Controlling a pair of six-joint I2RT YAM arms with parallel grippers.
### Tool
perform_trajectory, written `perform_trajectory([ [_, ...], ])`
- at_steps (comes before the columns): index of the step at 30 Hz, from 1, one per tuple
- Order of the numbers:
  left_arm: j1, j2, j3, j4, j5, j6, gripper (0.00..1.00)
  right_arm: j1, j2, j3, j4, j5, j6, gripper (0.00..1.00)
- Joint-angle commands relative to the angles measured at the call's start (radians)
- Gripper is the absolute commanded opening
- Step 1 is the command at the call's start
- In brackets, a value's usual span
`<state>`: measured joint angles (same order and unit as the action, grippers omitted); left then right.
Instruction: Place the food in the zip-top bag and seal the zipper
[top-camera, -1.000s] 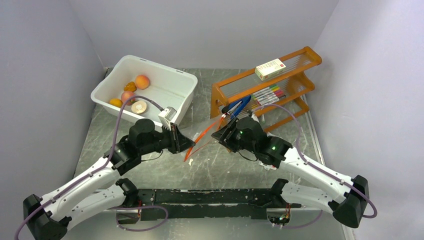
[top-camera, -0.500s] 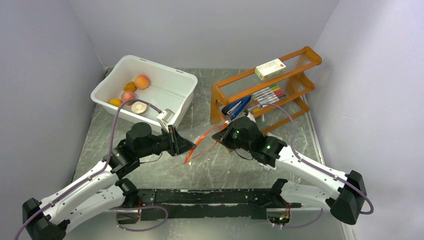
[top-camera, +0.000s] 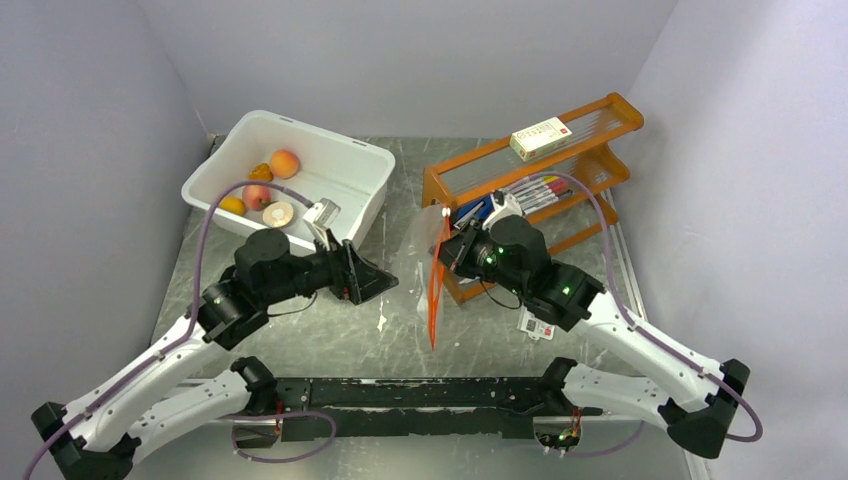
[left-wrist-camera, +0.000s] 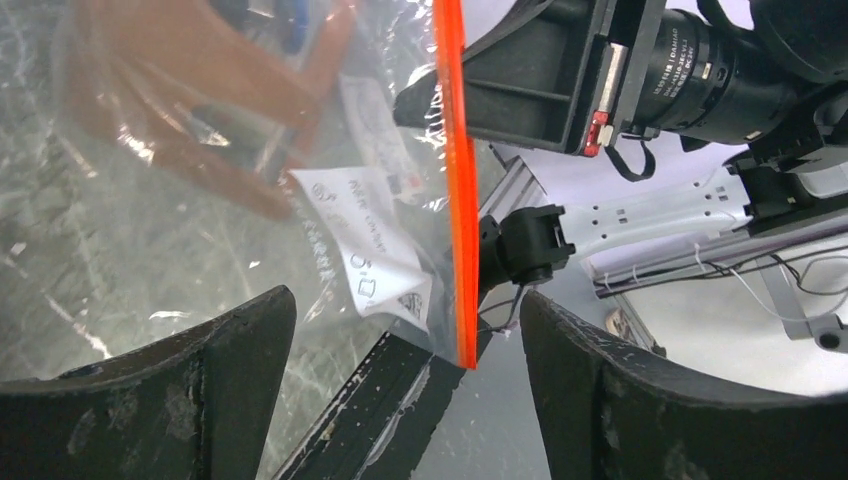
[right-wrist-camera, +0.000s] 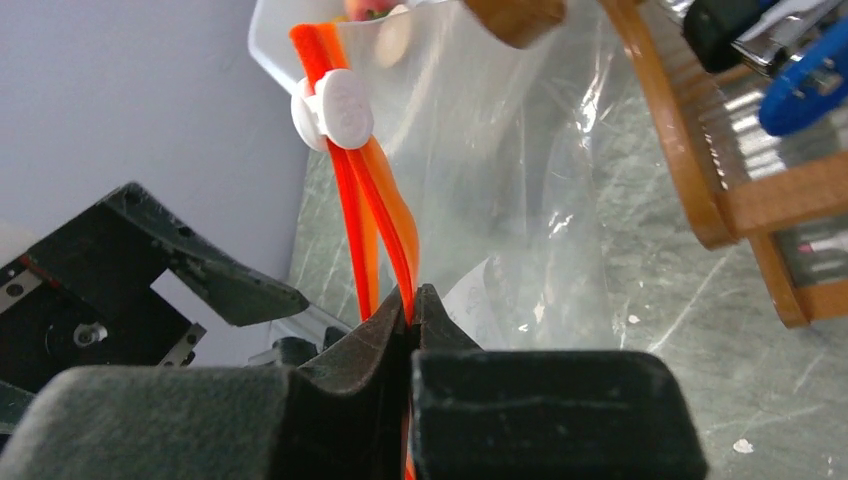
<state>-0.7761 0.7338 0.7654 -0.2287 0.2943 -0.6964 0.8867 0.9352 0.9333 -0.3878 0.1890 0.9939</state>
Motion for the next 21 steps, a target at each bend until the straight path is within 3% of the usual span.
perform_trajectory([
  [1,-0.006,0.093,0.08,0.02,0.139,0.067,0.83,0.006,0.042,0.059,-0.014,-0.105,-0.082,0.0],
  [6,-0.005,0.2,0.091,0.1,0.247,0.082,0.86,0.011,0.083,0.083,0.041,-0.134,-0.022,0.0],
  [16,-0.006,0.275,0.102,0.049,0.06,0.139,0.86,0.053,0.159,0.111,0.095,-0.099,0.045,0.0],
  [21,-0.006,0.28,0.099,0.024,-0.022,0.149,0.77,0.066,0.167,0.121,0.089,-0.08,0.044,0.0],
])
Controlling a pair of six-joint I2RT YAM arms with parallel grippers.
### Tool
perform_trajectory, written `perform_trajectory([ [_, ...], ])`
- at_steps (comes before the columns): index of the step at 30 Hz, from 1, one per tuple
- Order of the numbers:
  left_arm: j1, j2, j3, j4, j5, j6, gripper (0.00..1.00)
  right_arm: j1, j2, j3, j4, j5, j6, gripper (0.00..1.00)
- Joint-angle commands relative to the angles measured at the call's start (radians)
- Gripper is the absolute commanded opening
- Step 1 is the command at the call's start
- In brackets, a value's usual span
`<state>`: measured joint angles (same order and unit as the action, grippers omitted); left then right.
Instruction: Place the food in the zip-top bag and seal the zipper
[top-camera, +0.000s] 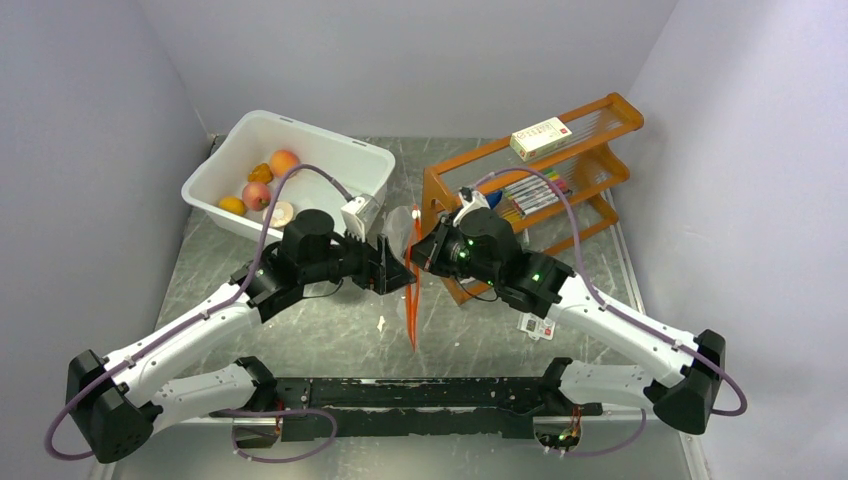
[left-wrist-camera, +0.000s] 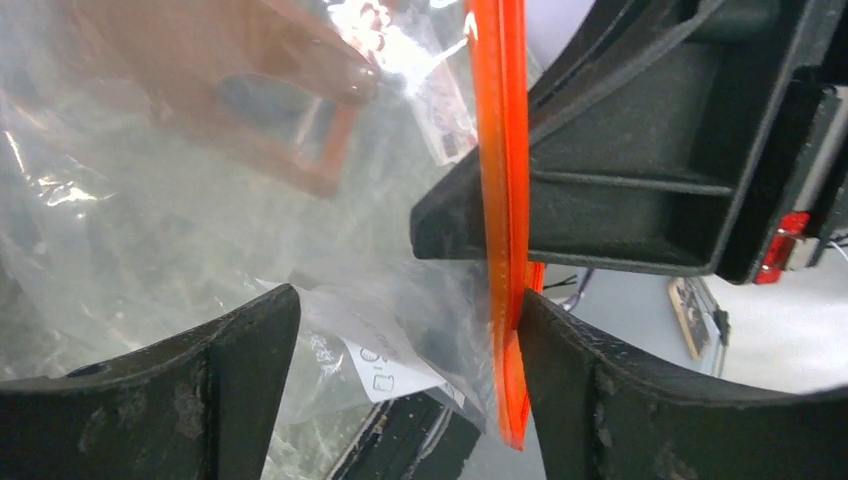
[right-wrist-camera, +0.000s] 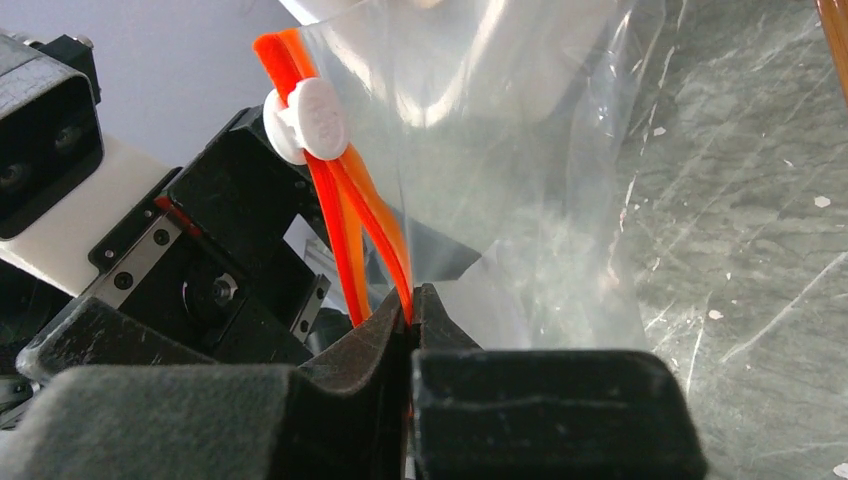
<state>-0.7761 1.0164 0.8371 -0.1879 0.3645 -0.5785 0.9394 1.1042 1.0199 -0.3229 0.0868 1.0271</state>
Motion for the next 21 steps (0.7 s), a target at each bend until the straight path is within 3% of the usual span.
perform_trajectory([
  [1,-0.006,-0.001,0.035,-0.029,-0.107,0.036,0.74,0.013,-0.003,0.037,0.02,0.028,0.01,0.0],
  [7,-0.008,-0.034,0.045,-0.113,-0.25,0.055,0.61,0.019,-0.011,0.05,-0.025,0.079,-0.001,0.0],
  [21,-0.007,-0.034,0.089,-0.179,-0.382,0.118,0.57,0.022,0.0,0.034,-0.016,0.077,0.027,0.0],
])
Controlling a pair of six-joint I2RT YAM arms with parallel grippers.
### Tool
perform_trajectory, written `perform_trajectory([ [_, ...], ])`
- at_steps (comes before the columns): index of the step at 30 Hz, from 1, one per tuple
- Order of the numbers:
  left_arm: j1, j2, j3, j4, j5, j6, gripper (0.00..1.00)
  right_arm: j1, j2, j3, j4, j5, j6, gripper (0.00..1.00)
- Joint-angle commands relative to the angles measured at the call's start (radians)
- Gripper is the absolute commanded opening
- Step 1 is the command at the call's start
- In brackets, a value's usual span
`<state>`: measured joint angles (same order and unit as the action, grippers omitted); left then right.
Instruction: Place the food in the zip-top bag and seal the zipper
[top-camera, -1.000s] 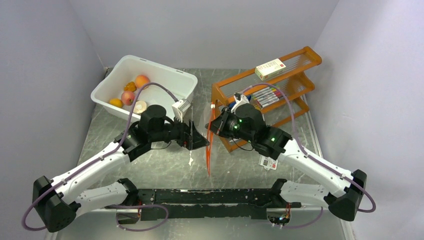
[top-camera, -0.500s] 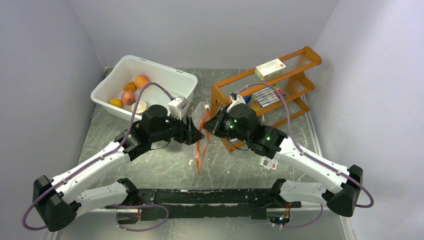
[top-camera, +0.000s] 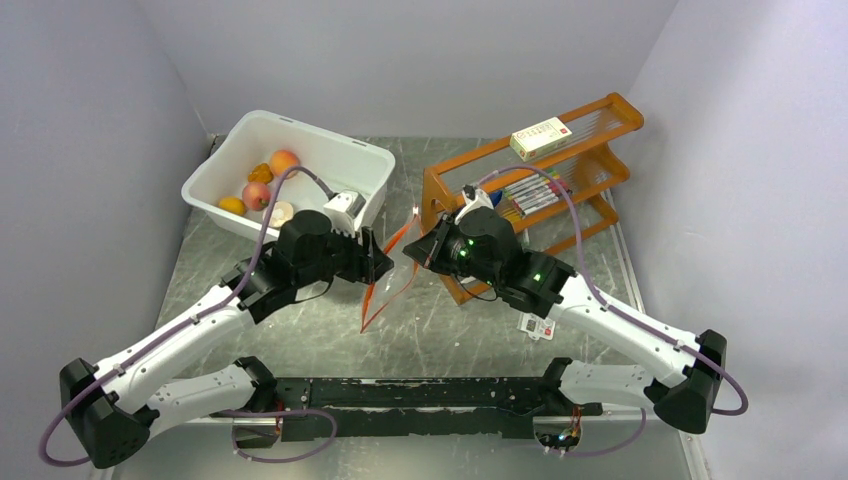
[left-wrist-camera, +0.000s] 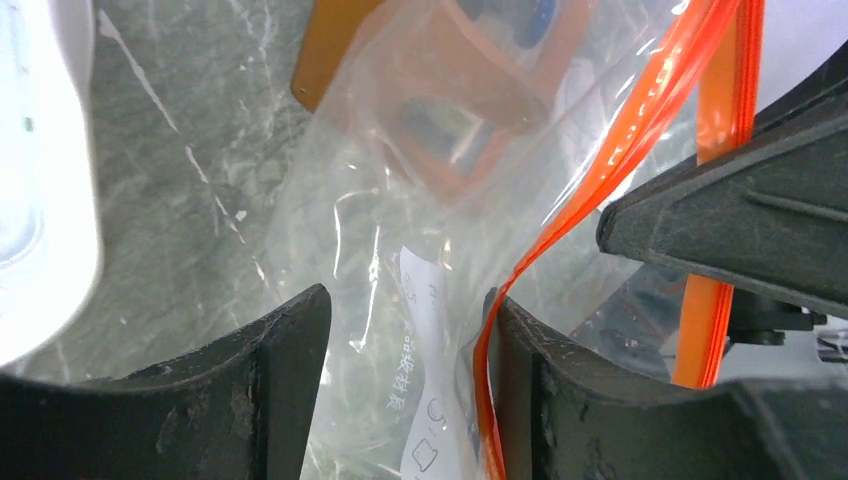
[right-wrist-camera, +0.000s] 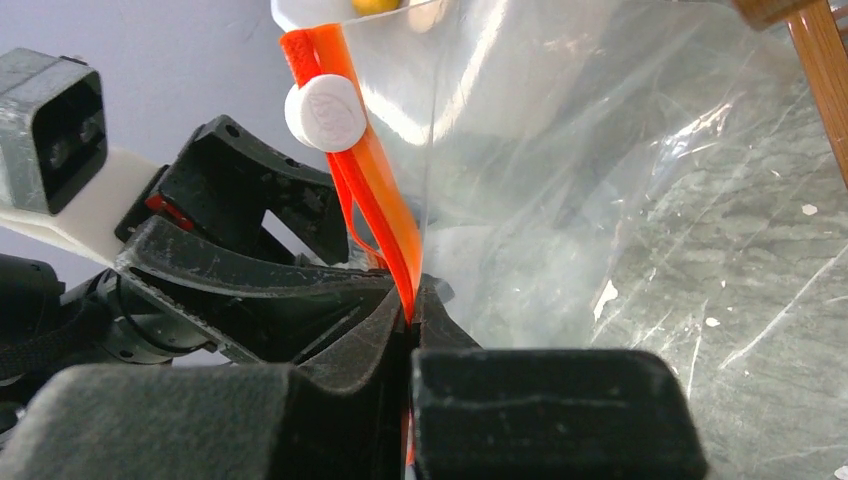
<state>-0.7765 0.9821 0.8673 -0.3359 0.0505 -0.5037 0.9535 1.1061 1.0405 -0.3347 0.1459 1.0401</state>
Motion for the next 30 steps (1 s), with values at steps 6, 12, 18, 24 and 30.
perform_trajectory([
  [6,-0.009,0.017,0.101,-0.042,-0.082,0.094,0.58,0.011,0.019,0.019,0.0,0.004,0.014,0.0],
  [12,-0.013,0.084,0.111,-0.063,-0.068,0.107,0.46,0.016,0.035,0.042,-0.021,-0.005,-0.011,0.0],
  [18,-0.016,0.063,0.108,-0.096,-0.132,0.105,0.17,0.018,0.002,0.043,-0.14,0.079,-0.031,0.0],
  [24,-0.016,0.006,0.1,-0.124,-0.243,0.078,0.07,0.018,-0.046,0.04,-0.335,0.221,-0.023,0.0],
  [30,-0.015,-0.028,0.056,-0.036,-0.21,0.066,0.07,0.018,-0.086,0.033,-0.359,0.228,0.005,0.03],
])
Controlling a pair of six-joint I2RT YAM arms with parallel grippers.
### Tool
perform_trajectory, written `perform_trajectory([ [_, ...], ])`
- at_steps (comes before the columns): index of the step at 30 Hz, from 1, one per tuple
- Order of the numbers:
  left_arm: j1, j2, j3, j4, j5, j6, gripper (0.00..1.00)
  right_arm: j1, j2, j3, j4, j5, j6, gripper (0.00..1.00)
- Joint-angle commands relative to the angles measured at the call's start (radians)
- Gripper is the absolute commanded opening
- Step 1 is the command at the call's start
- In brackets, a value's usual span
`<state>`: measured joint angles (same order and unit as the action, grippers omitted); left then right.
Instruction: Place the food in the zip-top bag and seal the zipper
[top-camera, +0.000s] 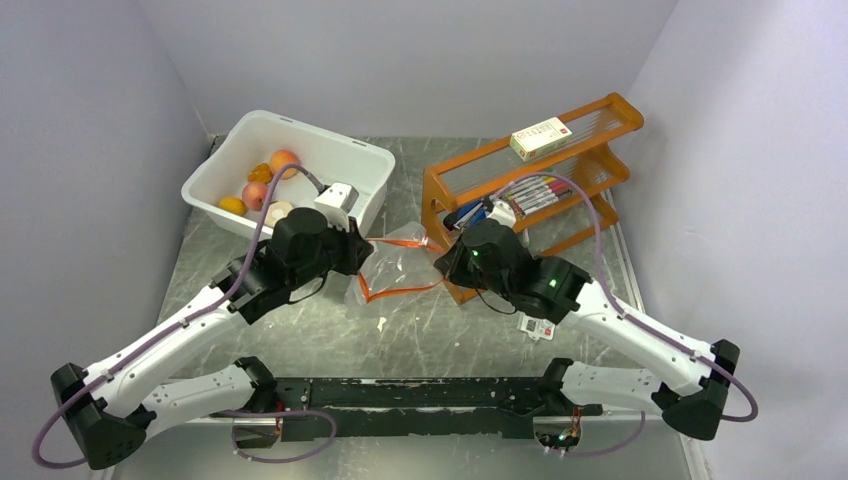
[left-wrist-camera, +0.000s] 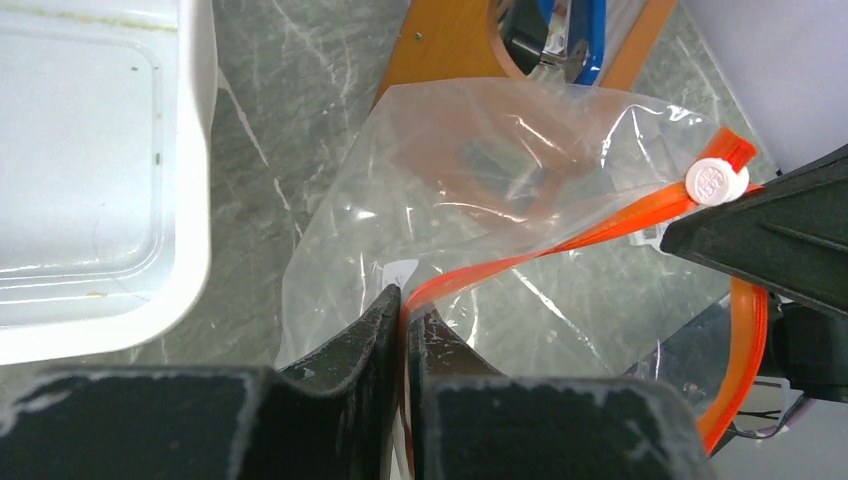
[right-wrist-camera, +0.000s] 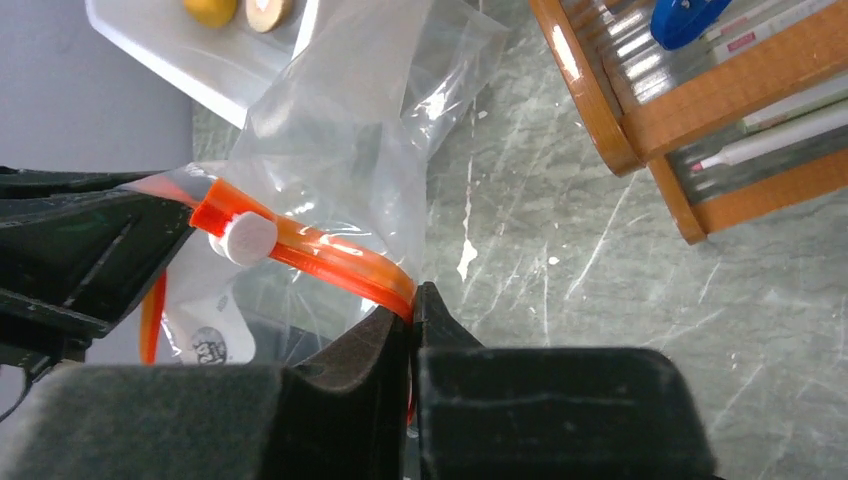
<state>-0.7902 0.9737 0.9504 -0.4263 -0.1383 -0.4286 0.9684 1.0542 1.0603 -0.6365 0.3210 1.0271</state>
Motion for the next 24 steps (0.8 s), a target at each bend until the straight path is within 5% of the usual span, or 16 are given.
perform_trajectory([
  [1,-0.002,-0.016,-0.029,0.067,-0.004,-0.016,0.07,0.003,-0.036,0.004,-0.031,0.027,0.025,0.09],
  [7,-0.002,0.011,-0.047,0.106,0.033,-0.047,0.07,0.004,0.017,-0.054,0.101,-0.106,0.137,0.32],
  [15,-0.004,0.002,-0.084,0.157,0.039,-0.086,0.07,0.021,0.066,-0.122,0.22,-0.144,0.255,0.43],
  [24,-0.004,-0.031,-0.126,0.208,0.028,-0.13,0.07,0.07,0.08,-0.186,0.302,-0.108,0.432,0.4],
])
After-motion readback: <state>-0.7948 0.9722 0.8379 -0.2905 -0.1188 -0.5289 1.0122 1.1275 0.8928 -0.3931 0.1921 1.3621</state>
